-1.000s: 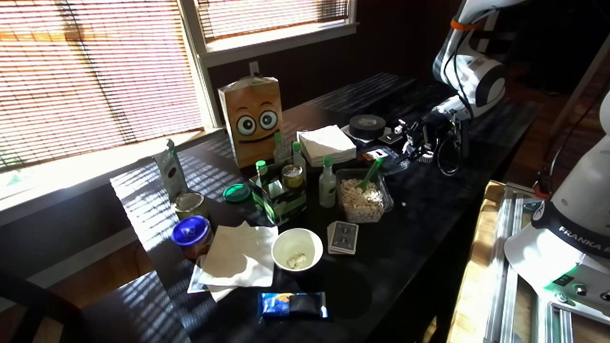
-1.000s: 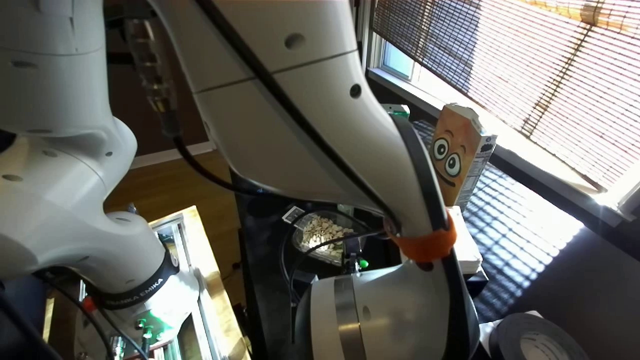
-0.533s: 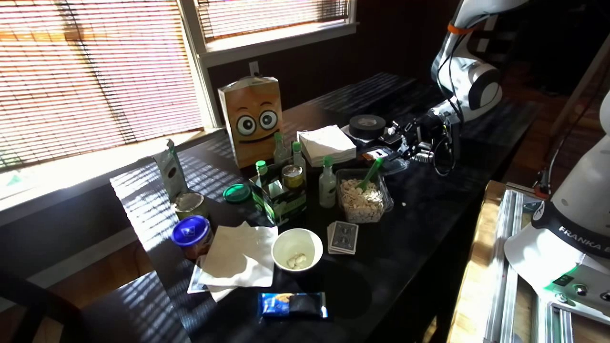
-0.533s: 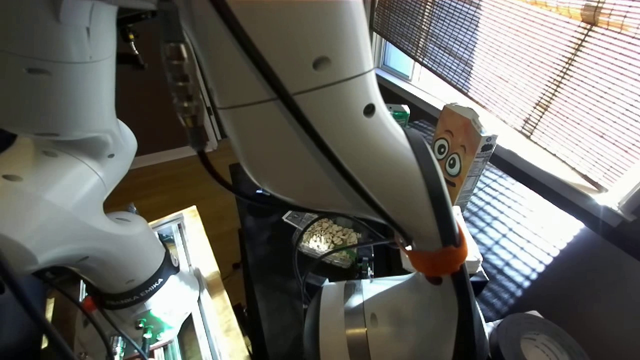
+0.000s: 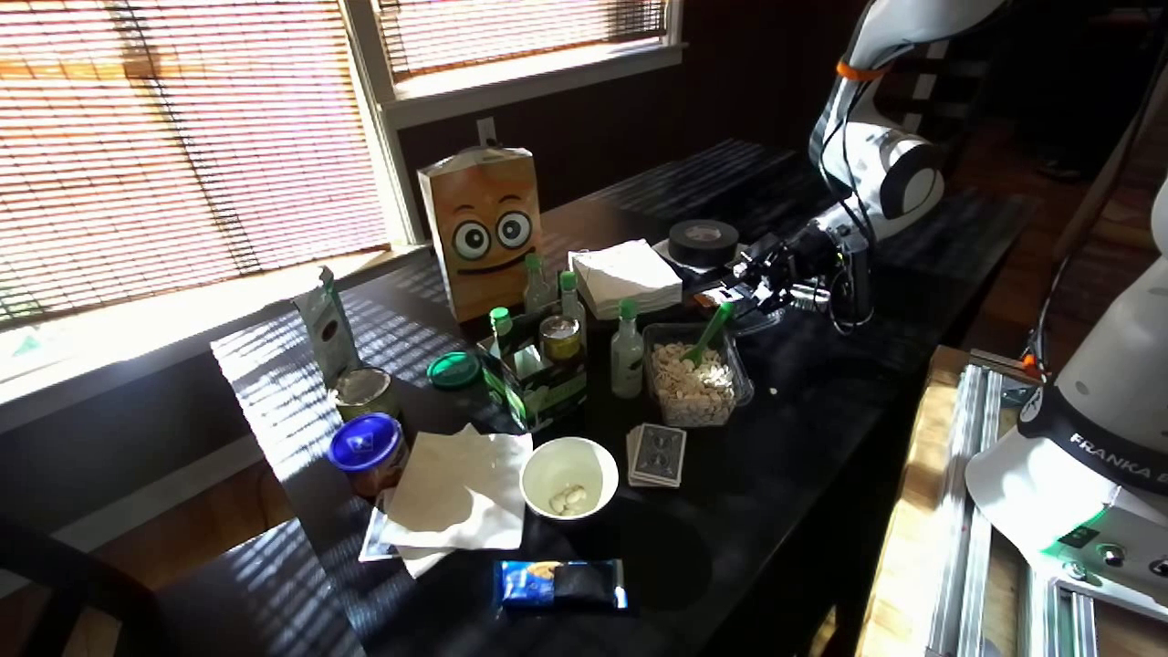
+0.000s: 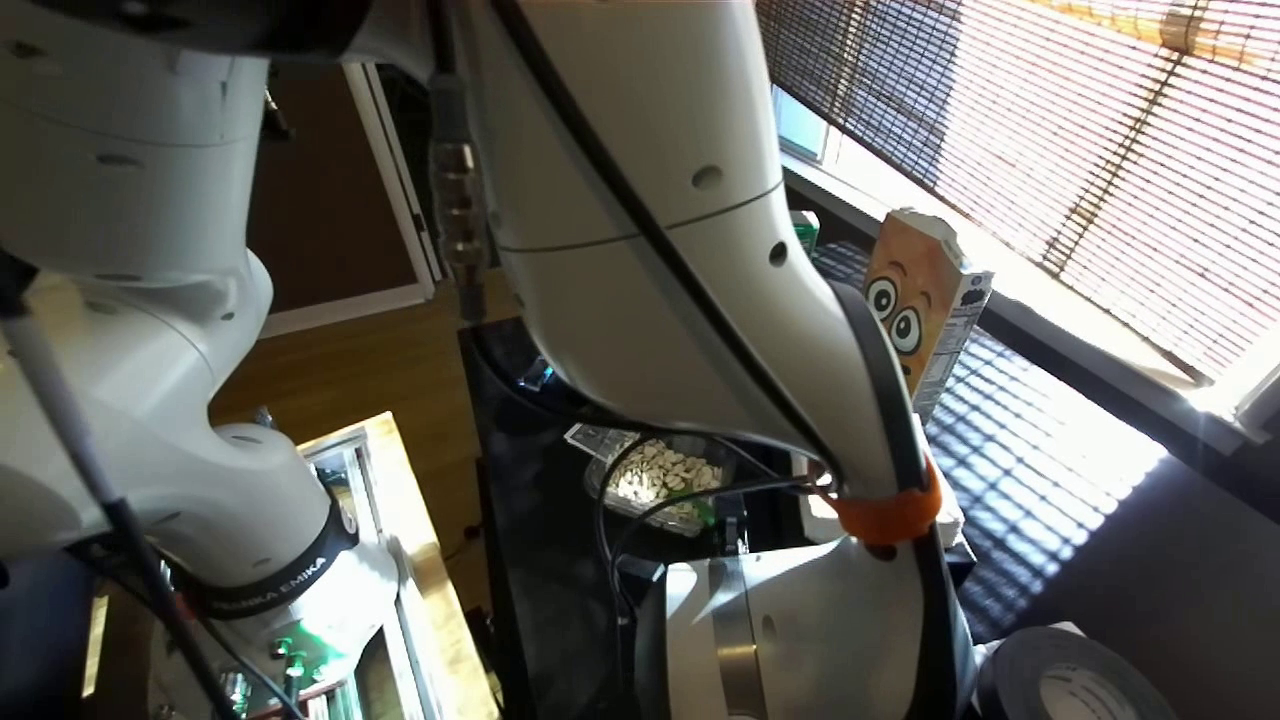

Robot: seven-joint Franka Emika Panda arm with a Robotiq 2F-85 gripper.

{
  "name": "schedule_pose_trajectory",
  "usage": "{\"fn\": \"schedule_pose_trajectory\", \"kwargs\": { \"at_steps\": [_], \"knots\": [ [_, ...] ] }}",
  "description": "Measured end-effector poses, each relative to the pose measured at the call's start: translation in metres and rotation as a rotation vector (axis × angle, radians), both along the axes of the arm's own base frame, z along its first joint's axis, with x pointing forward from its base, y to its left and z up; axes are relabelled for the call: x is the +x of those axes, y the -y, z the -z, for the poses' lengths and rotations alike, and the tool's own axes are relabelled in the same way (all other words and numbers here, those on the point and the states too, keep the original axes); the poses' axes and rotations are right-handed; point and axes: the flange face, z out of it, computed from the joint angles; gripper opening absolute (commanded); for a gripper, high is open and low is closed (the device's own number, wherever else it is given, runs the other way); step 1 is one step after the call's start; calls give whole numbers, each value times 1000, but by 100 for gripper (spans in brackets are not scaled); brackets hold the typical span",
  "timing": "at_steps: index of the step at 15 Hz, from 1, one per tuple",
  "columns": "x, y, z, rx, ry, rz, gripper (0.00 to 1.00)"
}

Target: Use the green spoon to put some of the contents of the clear lunchbox into the white bowl

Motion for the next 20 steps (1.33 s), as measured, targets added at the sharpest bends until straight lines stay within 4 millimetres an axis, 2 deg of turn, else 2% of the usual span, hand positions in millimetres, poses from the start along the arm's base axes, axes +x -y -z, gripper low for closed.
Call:
{"fn": "schedule_pose_trajectory", "kwargs": {
  "at_steps": [2, 4, 5, 6, 8, 10, 11, 12, 13, 14, 15, 16, 20],
  "knots": [
    [3, -2, 3, -8, 11, -17, 51],
    [5, -3, 6, -14, 20, -30, 52],
    [6, -3, 6, -17, 23, -35, 44],
    [7, -4, 7, -18, 24, -39, 43],
    [8, -5, 8, -22, 29, -46, 32],
    [8, -5, 9, -26, 34, -51, 25],
    [8, -5, 10, -27, 35, -53, 30],
    [8, -5, 10, -29, 37, -55, 28],
    [7, -5, 11, -30, 38, -56, 20],
    [8, -5, 11, -31, 39, -58, 6],
    [8, -5, 12, -32, 39, -58, 6],
    [8, -5, 12, -33, 40, -59, 0],
    [8, -3, 11, -41, 49, -62, 3]
  ]
}}
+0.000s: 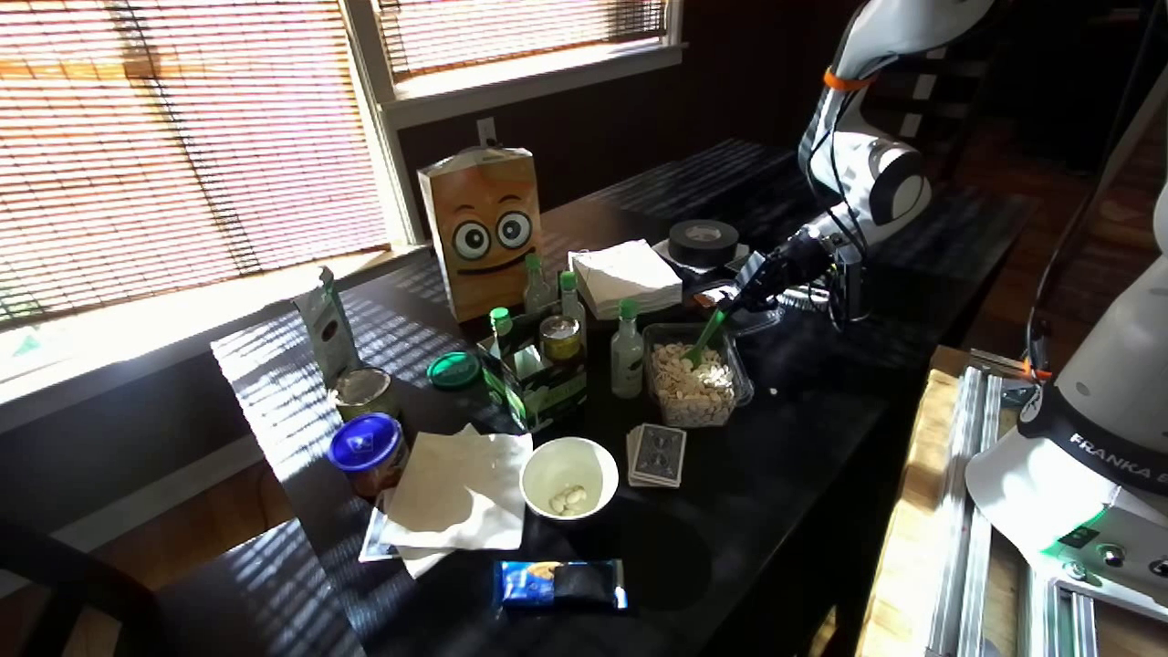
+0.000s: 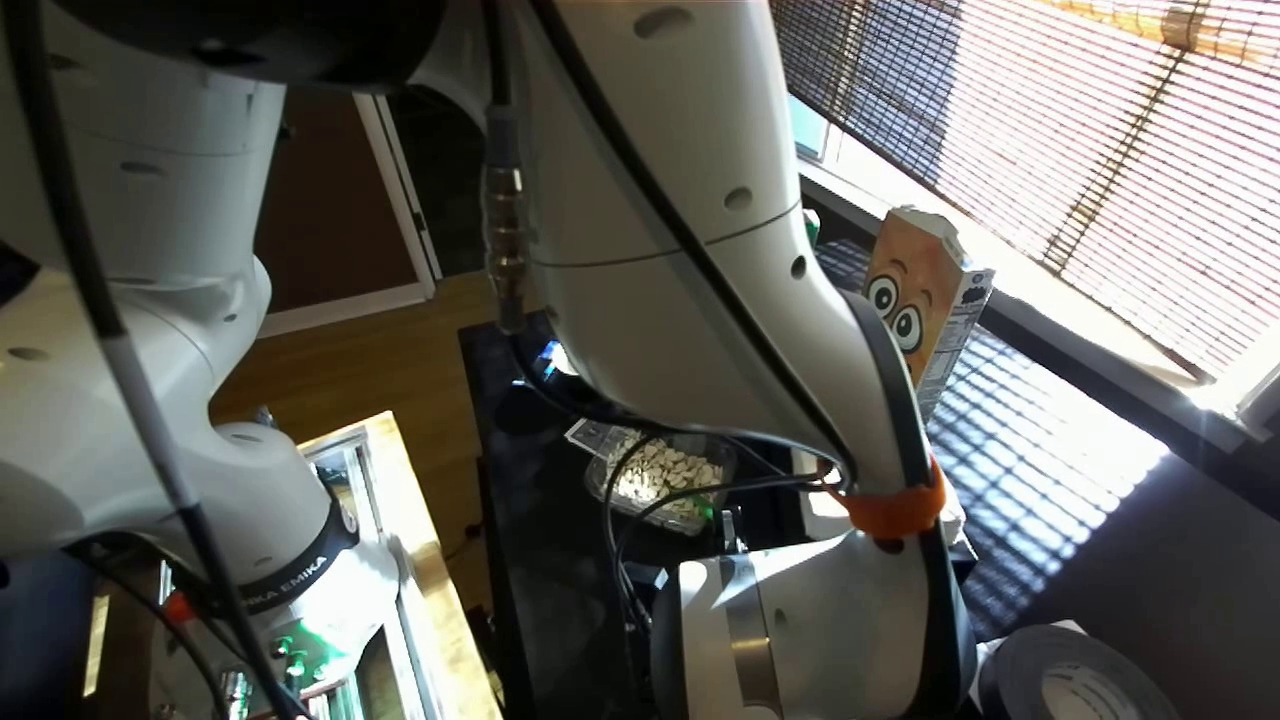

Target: Use the green spoon to put some of the contents of the clear lunchbox into the white bowl

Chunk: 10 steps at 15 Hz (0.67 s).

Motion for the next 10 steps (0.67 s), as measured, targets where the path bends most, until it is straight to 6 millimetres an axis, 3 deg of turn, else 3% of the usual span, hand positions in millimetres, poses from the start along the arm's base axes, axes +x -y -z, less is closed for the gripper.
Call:
{"fn": "schedule_pose_trajectory", "kwargs": {
  "at_steps": [4, 10],
  "knots": [
    [-4, 5, -5, -44, 44, -15, 3],
    [-25, 11, -43, -245, 195, -56, 3]
  ]
}}
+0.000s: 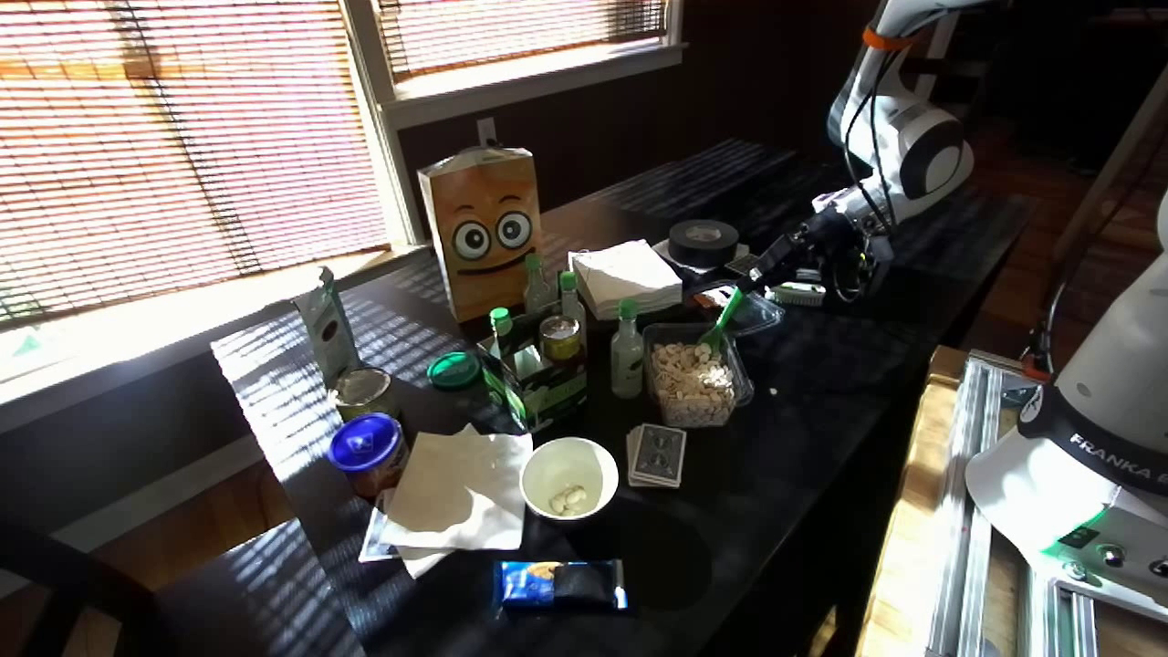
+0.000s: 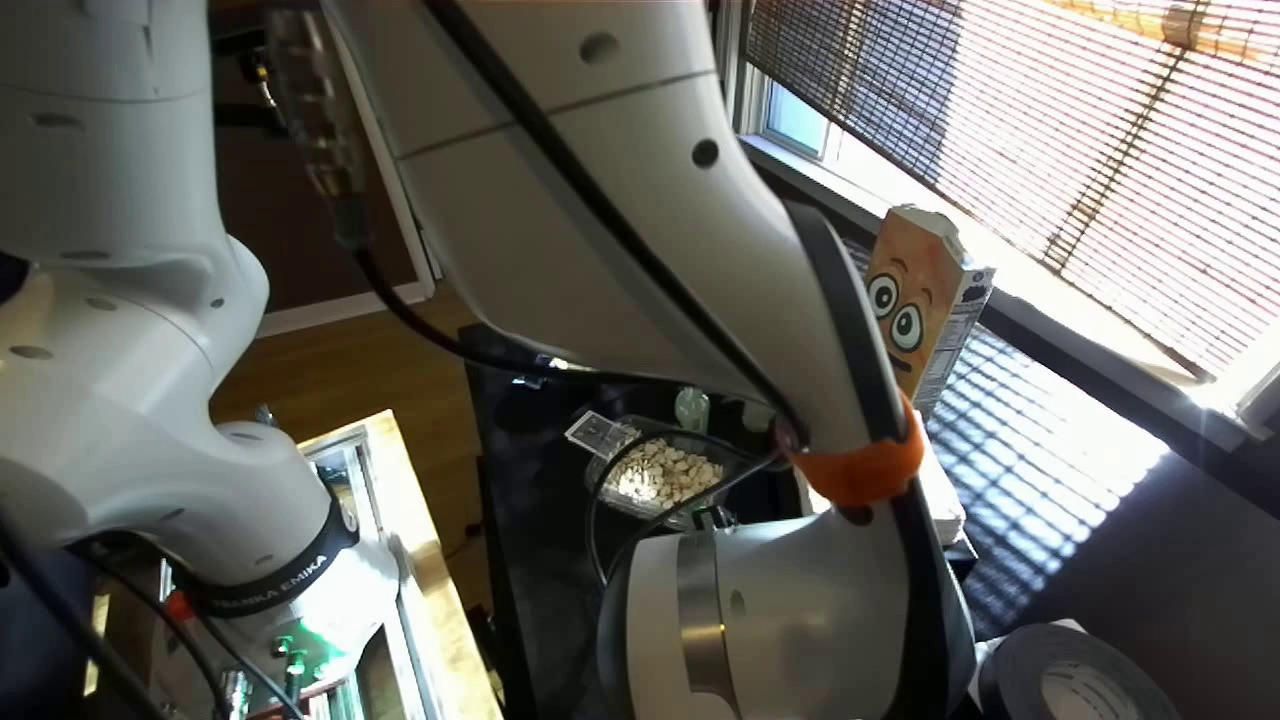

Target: Use the green spoon to put some of the contents of the clear lunchbox into the white bowl

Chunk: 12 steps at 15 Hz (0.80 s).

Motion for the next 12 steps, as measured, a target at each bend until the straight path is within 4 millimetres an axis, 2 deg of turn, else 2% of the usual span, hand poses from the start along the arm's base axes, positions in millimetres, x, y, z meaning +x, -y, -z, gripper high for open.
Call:
{"fn": "schedule_pose_trajectory", "kwargs": {
  "at_steps": [4, 9, 12],
  "knots": [
    [2, -16, -4, -42, -13, -30, 3],
    [17, -47, 10, -2, -81, -76, 3],
    [25, -55, 20, 62, -175, -45, 3]
  ]
}}
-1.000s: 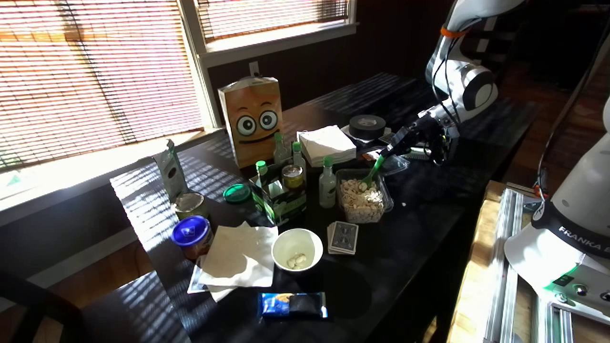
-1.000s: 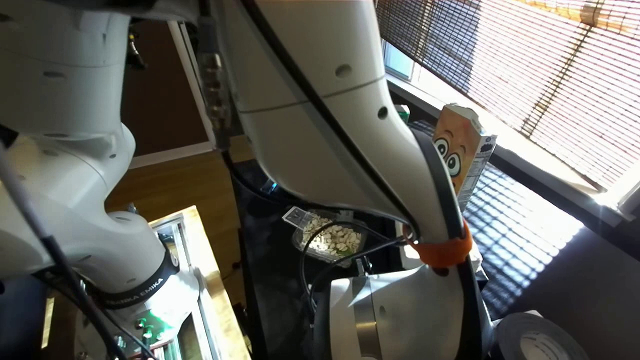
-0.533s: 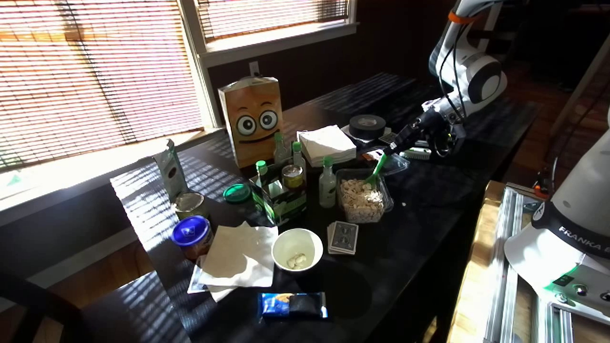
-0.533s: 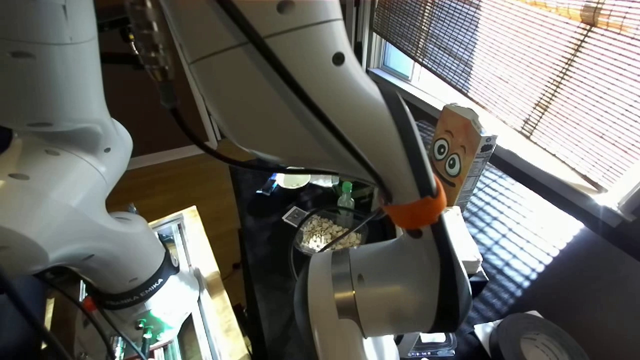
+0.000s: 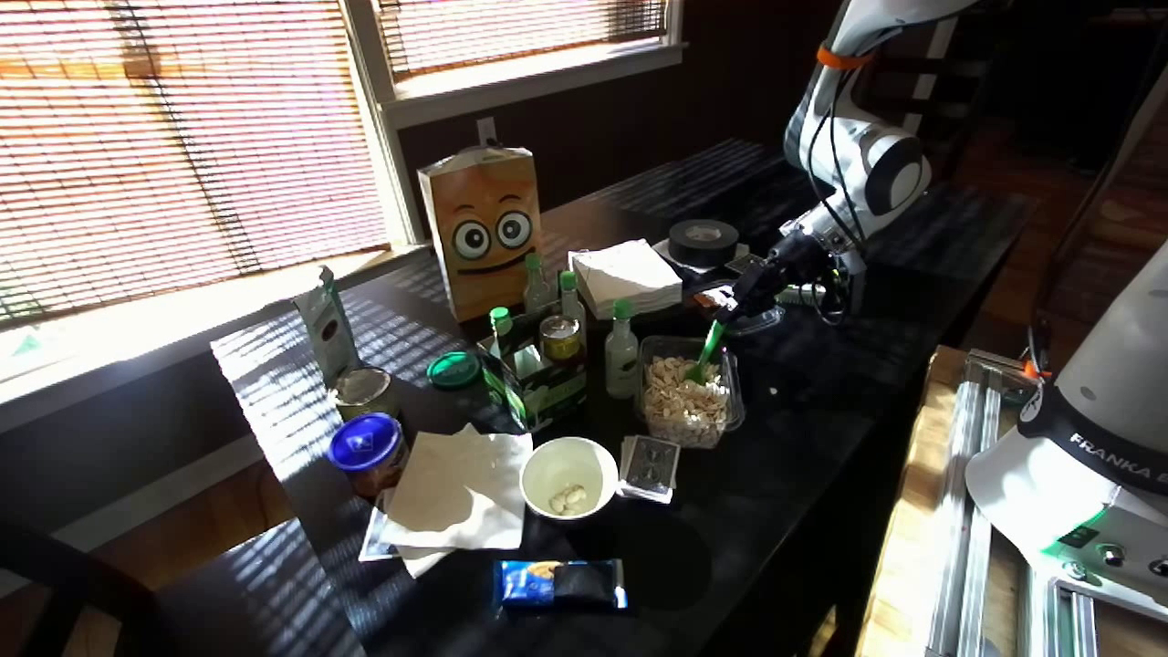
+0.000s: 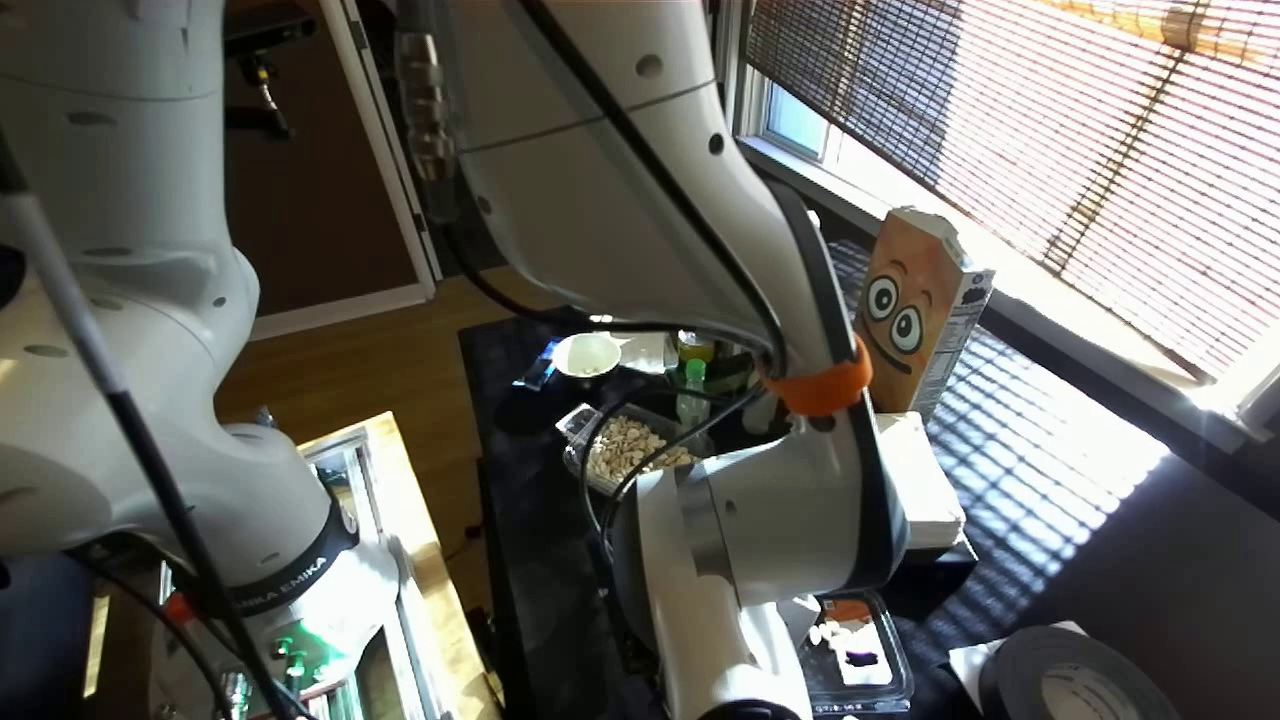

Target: Use the green spoon to put some of the contents of the clear lunchbox into the white bowl

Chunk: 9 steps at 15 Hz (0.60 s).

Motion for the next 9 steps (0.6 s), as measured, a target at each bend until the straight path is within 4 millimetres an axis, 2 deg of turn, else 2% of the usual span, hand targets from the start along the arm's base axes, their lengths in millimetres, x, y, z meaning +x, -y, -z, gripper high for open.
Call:
{"fn": "schedule_pose_trajectory", "kwargs": {
  "at_steps": [9],
  "knots": [
    [23, 7, 28, 245, -278, 155, 3]
  ]
}}
